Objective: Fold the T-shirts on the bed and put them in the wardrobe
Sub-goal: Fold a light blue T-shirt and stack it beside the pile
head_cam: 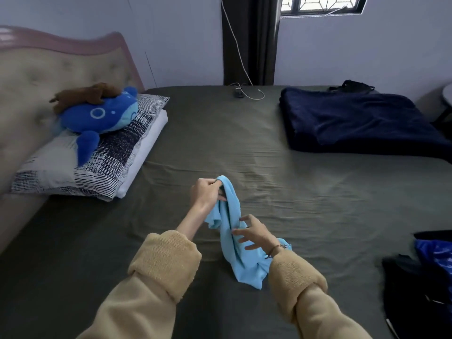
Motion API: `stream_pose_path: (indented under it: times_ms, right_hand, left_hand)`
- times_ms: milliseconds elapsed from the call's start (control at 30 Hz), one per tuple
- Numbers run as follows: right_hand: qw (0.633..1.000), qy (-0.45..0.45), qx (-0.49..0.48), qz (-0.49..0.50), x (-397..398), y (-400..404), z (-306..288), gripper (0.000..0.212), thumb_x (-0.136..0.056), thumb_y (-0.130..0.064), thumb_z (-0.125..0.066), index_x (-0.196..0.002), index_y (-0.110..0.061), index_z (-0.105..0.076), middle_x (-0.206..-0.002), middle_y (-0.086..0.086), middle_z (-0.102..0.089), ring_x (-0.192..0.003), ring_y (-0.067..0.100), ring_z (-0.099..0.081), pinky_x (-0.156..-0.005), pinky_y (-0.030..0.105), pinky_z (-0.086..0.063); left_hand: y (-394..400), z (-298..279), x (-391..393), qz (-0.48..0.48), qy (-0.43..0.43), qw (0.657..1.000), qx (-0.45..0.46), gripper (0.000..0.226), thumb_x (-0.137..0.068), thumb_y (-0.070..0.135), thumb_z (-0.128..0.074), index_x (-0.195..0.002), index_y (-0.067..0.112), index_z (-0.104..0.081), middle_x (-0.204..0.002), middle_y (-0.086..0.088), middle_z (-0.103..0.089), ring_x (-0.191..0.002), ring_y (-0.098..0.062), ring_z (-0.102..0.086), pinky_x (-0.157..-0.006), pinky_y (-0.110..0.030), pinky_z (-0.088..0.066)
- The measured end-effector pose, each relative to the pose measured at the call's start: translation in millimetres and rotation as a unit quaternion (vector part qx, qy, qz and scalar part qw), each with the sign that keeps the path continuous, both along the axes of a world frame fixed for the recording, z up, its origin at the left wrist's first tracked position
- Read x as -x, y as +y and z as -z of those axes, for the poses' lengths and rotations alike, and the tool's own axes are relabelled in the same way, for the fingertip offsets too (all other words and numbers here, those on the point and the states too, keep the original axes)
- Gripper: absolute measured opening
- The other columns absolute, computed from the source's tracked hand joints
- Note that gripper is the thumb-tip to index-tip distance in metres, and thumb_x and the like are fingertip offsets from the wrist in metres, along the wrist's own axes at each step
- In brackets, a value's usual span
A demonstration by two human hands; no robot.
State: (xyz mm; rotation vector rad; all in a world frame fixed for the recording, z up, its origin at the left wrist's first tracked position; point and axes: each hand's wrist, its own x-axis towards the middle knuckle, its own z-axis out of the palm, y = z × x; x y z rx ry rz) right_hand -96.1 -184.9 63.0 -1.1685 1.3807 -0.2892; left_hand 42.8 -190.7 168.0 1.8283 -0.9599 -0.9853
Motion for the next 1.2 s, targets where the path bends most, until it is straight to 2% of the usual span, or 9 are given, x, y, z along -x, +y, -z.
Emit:
stream_pose_path:
  times_ms: [100, 200, 333, 467, 600, 700, 867, 1000, 1200]
  right_hand:
    - [0.991, 0.097, 0.092, 0.015, -8, -9, 6, 0.045, -0.077, -0.033, -0.071, -0.117, -0.022, -0.052, -0.107, 0.005, -0.061, -0.087, 0.022, -0.065, -0.069, 0.035, -0.056]
    - [0.983, 0.136, 0.121, 0.02, -8, -13, 15, 0.052, -0.066, -0.045, -0.076, -0.11, -0.025, -0.055, -0.106, 0.001, -0.059, -0.093, 0.026, -0.065, -0.084, 0.043, -0.052]
    - [0.969, 0.157, 0.185, 0.055, -6, -18, 16, 0.012, -0.085, -0.022, -0.057, -0.096, -0.02, -0.061, -0.097, 0.005, -0.066, -0.083, 0.028, -0.066, -0.079, 0.042, -0.053]
    - [0.963, 0.064, 0.218, 0.146, 10, -24, 9, 0.017, -0.09, -0.01, -0.048, -0.074, -0.004, -0.055, -0.065, 0.003, -0.055, -0.067, 0.029, -0.066, -0.066, 0.052, -0.055]
    - [0.954, 0.001, 0.244, 0.173, 34, -22, -22, 0.021, -0.092, -0.015, -0.052, -0.071, -0.011, -0.051, -0.074, 0.007, -0.056, -0.079, 0.032, -0.064, -0.057, 0.026, -0.054]
    - [0.95, 0.086, 0.285, 0.093, 46, -19, -45, 0.016, -0.076, -0.023, -0.067, -0.082, -0.016, -0.053, -0.079, -0.001, -0.059, -0.075, 0.02, -0.057, -0.063, 0.03, -0.046]
    - [0.874, 0.316, 0.362, 0.072, 46, -12, -63, 0.013, -0.076, -0.016, -0.059, -0.081, -0.014, -0.047, -0.081, -0.002, -0.05, -0.082, 0.028, -0.055, -0.061, 0.029, -0.032]
    - [0.84, 0.402, 0.357, 0.08, 53, -7, -66, 0.009, -0.084, -0.008, -0.05, -0.092, -0.01, -0.054, -0.096, 0.006, -0.056, -0.089, 0.032, -0.06, -0.063, 0.031, -0.033]
    - [0.874, 0.346, 0.322, 0.113, 71, 9, -55, 0.02, -0.084, 0.005, -0.042, -0.099, -0.007, -0.051, -0.091, 0.017, -0.065, -0.089, 0.035, -0.062, -0.063, 0.033, -0.038]
  left_hand:
    - [-2, -5, 0, 0.017, -0.026, 0.999, 0.042, 0.028, -0.089, 0.016, -0.055, -0.065, 0.016, -0.069, -0.063, 0.005, -0.068, -0.053, 0.001, -0.064, -0.053, -0.005, -0.043]
    - [-5, -8, 2, 0.022, 0.002, 0.997, 0.073, 0.024, -0.086, 0.019, -0.062, -0.065, 0.015, -0.071, -0.062, 0.004, -0.07, -0.061, -0.004, -0.069, -0.064, -0.012, -0.05]
    - [-10, -12, 6, 0.024, 0.027, 0.994, 0.104, 0.021, -0.084, 0.017, -0.066, -0.063, 0.016, -0.071, -0.063, 0.003, -0.071, -0.065, -0.01, -0.071, -0.069, -0.02, -0.054]
    - [-15, -15, -5, -0.032, 0.018, 0.991, 0.132, 0.022, -0.085, 0.014, -0.064, -0.063, 0.016, -0.069, -0.068, 0.0, -0.071, -0.065, -0.012, -0.071, -0.07, -0.023, -0.054]
    - [-22, -18, -21, -0.095, -0.007, 0.985, 0.141, 0.024, -0.086, 0.013, -0.059, -0.063, 0.016, -0.066, -0.068, 0.001, -0.07, -0.067, -0.013, -0.07, -0.07, -0.021, -0.052]
    - [-25, -20, -27, -0.136, -0.009, 0.979, 0.15, 0.028, -0.086, 0.013, -0.057, -0.058, 0.016, -0.063, -0.062, 0.005, -0.067, -0.065, -0.013, -0.068, -0.068, -0.021, -0.05]
    - [-33, -32, -32, -0.176, -0.033, 0.964, 0.197, 0.026, -0.087, 0.016, -0.056, -0.064, 0.008, -0.066, -0.068, -0.002, -0.07, -0.069, -0.013, -0.069, -0.073, -0.023, -0.05]
    - [-31, -49, -39, -0.221, -0.072, 0.943, 0.238, 0.027, -0.086, 0.019, -0.054, -0.073, 0.001, -0.071, -0.072, -0.004, -0.07, -0.068, -0.013, -0.062, -0.058, -0.004, -0.038]
    - [-18, -41, -61, -0.226, -0.111, 0.947, 0.199, 0.031, -0.086, 0.024, -0.052, -0.074, 0.002, -0.07, -0.074, -0.009, -0.071, -0.074, -0.023, -0.065, -0.065, -0.023, -0.039]
